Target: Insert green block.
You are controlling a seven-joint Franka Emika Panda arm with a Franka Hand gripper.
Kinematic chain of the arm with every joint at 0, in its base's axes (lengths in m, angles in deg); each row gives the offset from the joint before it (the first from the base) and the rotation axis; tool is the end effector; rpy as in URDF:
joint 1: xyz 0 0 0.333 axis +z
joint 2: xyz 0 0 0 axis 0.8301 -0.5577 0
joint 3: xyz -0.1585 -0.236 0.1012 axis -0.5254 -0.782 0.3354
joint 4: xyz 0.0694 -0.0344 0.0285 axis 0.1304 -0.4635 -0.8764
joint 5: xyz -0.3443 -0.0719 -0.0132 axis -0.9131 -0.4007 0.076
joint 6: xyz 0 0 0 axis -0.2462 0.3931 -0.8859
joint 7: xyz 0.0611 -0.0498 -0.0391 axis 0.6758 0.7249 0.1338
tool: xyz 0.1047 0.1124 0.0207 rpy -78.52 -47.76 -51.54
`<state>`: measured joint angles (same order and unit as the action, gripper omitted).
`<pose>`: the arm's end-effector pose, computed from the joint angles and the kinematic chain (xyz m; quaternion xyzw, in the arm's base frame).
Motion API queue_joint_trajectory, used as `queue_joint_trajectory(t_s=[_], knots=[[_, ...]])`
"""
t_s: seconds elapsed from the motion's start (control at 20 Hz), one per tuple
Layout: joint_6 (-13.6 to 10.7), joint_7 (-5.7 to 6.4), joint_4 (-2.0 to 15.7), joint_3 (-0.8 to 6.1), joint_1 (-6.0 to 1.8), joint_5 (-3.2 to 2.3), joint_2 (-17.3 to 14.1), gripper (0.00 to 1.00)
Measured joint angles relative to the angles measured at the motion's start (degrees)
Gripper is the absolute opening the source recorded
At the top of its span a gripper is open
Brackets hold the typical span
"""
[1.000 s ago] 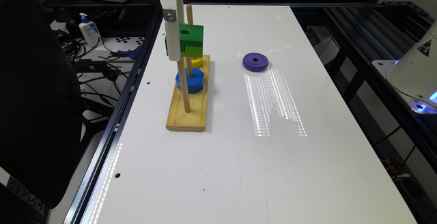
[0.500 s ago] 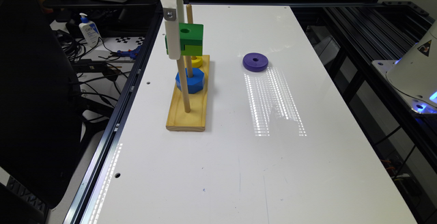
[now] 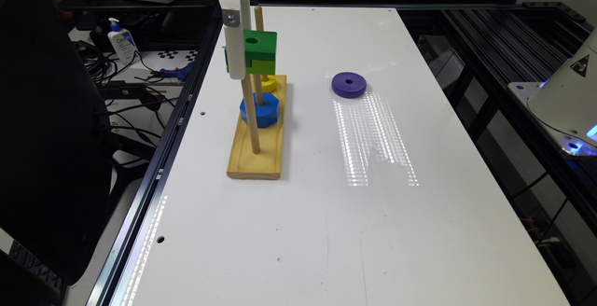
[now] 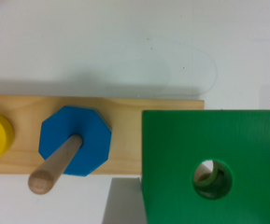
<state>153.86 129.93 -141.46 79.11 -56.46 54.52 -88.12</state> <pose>0.5890 0.1003 0.3254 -0.9247 0.3788 -0.0183 0.0340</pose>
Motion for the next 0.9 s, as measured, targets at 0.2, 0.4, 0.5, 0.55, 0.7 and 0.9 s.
queue_joint_trajectory(t_s=[0.2,0.4,0.5,0.55,0.7,0.9], knots=[[0.0,0.00,0.65,0.06,0.03,-0.02,-0.5,0.00],[0.0,0.03,1.33,0.29,0.14,-0.02,-1.1,0.00],[0.0,0.03,1.46,0.31,0.19,-0.02,-1.2,0.00],[0.0,0.03,1.50,0.32,0.21,-0.02,-1.2,0.00],[0.0,0.06,1.60,0.34,0.41,-0.02,-1.3,0.00],[0.0,0.08,1.66,0.34,0.51,-0.02,-1.3,0.00]])
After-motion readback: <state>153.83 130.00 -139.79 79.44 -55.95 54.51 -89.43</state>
